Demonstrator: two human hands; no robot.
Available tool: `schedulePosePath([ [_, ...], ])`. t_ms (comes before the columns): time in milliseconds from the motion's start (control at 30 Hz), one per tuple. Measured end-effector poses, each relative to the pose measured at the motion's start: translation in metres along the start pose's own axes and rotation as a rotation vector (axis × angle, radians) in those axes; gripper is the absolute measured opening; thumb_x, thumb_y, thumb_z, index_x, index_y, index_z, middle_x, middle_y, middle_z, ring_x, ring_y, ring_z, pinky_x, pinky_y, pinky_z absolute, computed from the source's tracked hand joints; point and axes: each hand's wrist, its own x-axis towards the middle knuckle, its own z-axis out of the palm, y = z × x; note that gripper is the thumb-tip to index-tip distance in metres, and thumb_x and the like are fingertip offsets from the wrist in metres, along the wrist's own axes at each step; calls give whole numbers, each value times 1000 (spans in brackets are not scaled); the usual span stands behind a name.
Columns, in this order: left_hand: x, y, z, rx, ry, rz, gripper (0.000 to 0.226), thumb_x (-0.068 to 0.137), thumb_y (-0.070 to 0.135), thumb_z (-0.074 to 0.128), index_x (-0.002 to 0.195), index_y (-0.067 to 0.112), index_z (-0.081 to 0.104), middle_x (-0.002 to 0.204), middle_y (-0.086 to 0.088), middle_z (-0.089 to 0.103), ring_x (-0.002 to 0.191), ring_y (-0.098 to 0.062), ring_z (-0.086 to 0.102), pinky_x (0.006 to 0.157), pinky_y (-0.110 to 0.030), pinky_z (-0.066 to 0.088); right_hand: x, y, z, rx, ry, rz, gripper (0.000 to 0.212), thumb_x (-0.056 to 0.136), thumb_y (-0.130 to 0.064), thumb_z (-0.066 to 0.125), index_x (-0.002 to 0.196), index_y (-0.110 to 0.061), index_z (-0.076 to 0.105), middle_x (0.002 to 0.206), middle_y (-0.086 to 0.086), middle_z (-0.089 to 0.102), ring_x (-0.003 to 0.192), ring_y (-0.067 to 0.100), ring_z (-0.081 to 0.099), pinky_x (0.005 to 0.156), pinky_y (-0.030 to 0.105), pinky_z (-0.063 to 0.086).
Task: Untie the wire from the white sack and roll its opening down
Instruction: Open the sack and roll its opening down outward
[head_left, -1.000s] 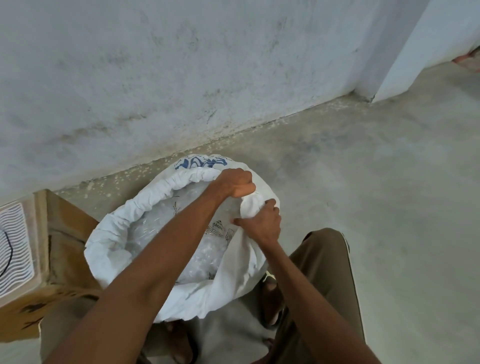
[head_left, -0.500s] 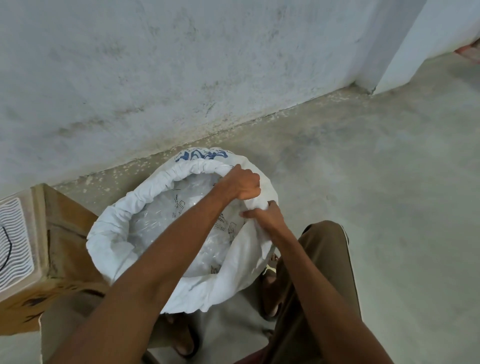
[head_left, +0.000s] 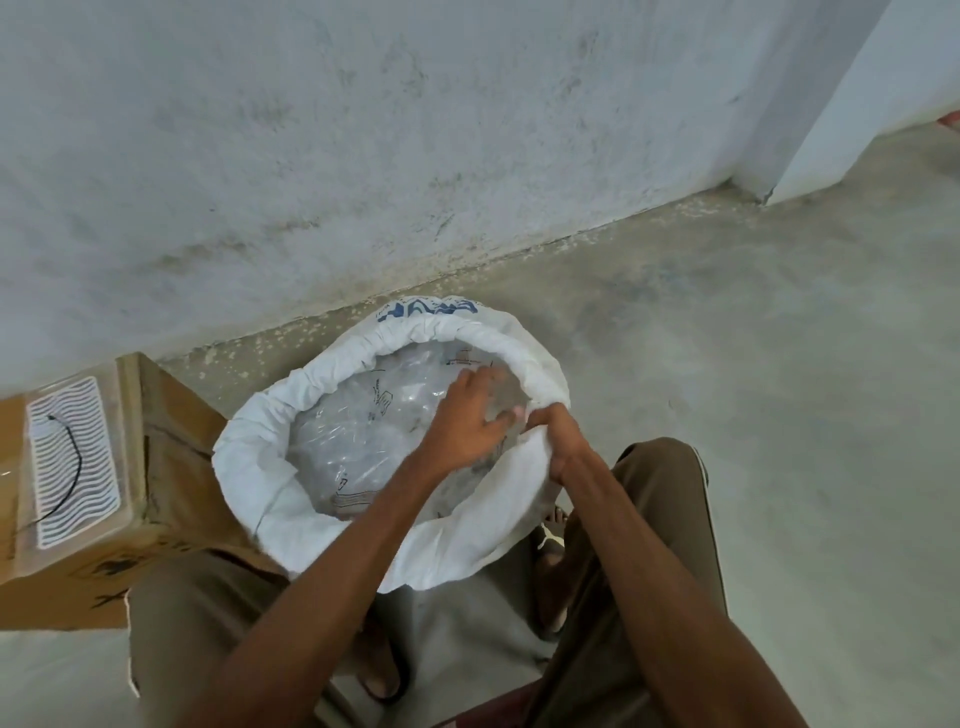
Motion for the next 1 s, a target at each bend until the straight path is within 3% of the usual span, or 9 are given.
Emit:
schedulePosePath([
  [67, -40, -9, 2, -175, -162, -192, 61, 86, 49, 73, 134, 20, 50, 119, -4, 57, 100, -16, 57, 87, -32, 51, -2, 2, -4, 62, -87, 2, 30, 64, -1, 56, 94, 0, 63, 84, 17, 60, 63, 32, 58, 64, 33, 52],
  [167, -81, -22, 9, -76, -353, -212, 80, 66, 70, 77, 129, 23, 60, 116, 6, 66, 98, -11, 63, 83, -26, 53, -14, 5, -8, 80, -128, -16, 32, 62, -1, 56, 94, 1, 60, 70, 12, 54, 60, 31, 54, 63, 33, 49],
  [267, -94, -25, 22, -50, -268, -163, 53, 64, 58, 84, 98, 19, 74, 86, 6, 73, 75, -7, 67, 68, -24, 55, -20, 16, -6, 76, -100, -33, 34, 64, -9, 64, 97, 1, 63, 80, 14, 62, 72, 33, 58, 71, 38, 50],
  [400, -95, -30, 35, -53, -76, -101, 26, 61, 25, 80, 64, 8, 60, 57, 1, 57, 49, -9, 49, 50, -29, 40, -20, 38, 1, 17, 85, -99, 63, 76, -29, 77, 131, -7, 54, 118, 13, 63, 103, 33, 60, 90, 46, 51],
  [467, -98, -32, 42, 38, -18, -35, 18, 64, 24, 72, 66, 13, 58, 59, 3, 59, 52, -13, 53, 49, -33, 45, -32, 53, 2, -29, 176, -88, 88, 65, -49, 84, 135, -15, 43, 126, 6, 58, 111, 32, 58, 102, 52, 49],
  [533, -103, -29, 50, 143, 22, 54, 12, 66, 17, 69, 71, 15, 58, 67, -1, 62, 60, -21, 57, 52, -36, 49, -46, 68, 3, -32, 215, -48, 91, 58, -59, 86, 129, -18, 46, 121, 5, 59, 110, 33, 61, 100, 52, 51],
  [667, -115, -29, 58, 335, 58, 251, 23, 69, 16, 72, 91, 14, 65, 83, -5, 67, 74, -26, 63, 59, -33, 53, -53, 82, -7, 94, 221, -56, 67, 69, -30, 85, 123, -2, 56, 115, 15, 66, 99, 36, 67, 91, 50, 58],
  [833, -140, -41, 37, 299, 65, 176, 59, 73, 48, 70, 124, 23, 51, 110, 1, 55, 97, -17, 51, 85, -31, 42, -50, 79, -25, 332, 40, 27, 43, 90, -11, 61, 130, 1, 50, 116, 21, 63, 100, 39, 61, 91, 52, 50],
  [1000, -161, -68, 22, 405, 13, 53, 37, 80, 49, 65, 104, 23, 54, 100, 4, 56, 84, -20, 59, 76, -34, 45, -32, 97, -12, 231, 3, -93, 97, 58, -34, 92, 141, -17, 44, 131, 12, 62, 116, 36, 60, 96, 54, 55],
])
